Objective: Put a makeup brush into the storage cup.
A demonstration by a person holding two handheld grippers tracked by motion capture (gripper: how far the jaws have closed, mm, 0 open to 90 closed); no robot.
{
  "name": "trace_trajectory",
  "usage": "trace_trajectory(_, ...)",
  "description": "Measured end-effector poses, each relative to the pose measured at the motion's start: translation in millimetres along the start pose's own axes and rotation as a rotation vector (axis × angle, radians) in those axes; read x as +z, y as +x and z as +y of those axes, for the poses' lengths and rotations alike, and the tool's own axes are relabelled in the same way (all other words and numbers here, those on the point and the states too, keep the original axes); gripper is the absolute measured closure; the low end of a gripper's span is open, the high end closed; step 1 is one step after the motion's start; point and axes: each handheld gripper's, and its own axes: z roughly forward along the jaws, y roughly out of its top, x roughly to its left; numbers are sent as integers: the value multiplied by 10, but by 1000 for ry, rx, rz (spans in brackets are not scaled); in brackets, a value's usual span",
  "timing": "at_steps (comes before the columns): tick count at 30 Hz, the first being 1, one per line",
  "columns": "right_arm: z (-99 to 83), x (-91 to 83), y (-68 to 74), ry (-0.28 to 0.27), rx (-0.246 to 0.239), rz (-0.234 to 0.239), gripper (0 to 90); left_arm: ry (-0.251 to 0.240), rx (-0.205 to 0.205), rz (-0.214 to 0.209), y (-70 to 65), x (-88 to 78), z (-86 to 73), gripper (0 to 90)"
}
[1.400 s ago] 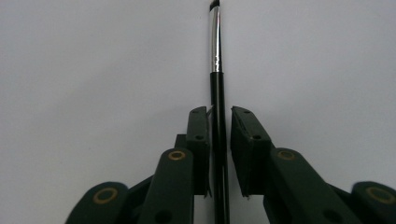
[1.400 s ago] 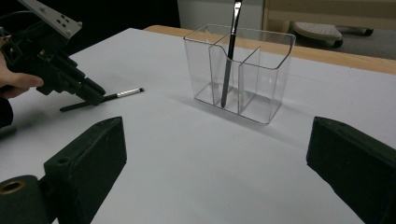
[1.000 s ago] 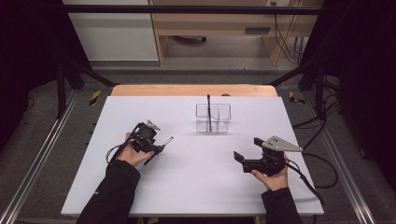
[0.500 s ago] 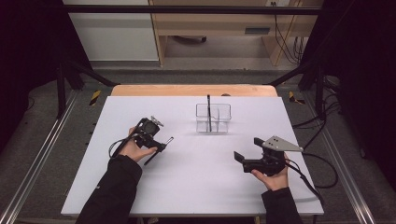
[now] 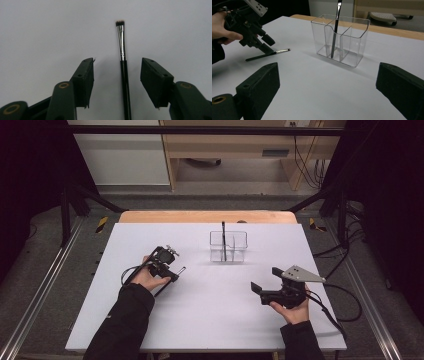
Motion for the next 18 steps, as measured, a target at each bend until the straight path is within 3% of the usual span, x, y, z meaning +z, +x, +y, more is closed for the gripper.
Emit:
trace_trajectory(8,0,1,1,1,1,1,57,35,10,-25,-9,27,-9,606)
trace_trajectory(18,2,-2,-1,0,1,0,57,67,5,-44,-20,69,-31,711)
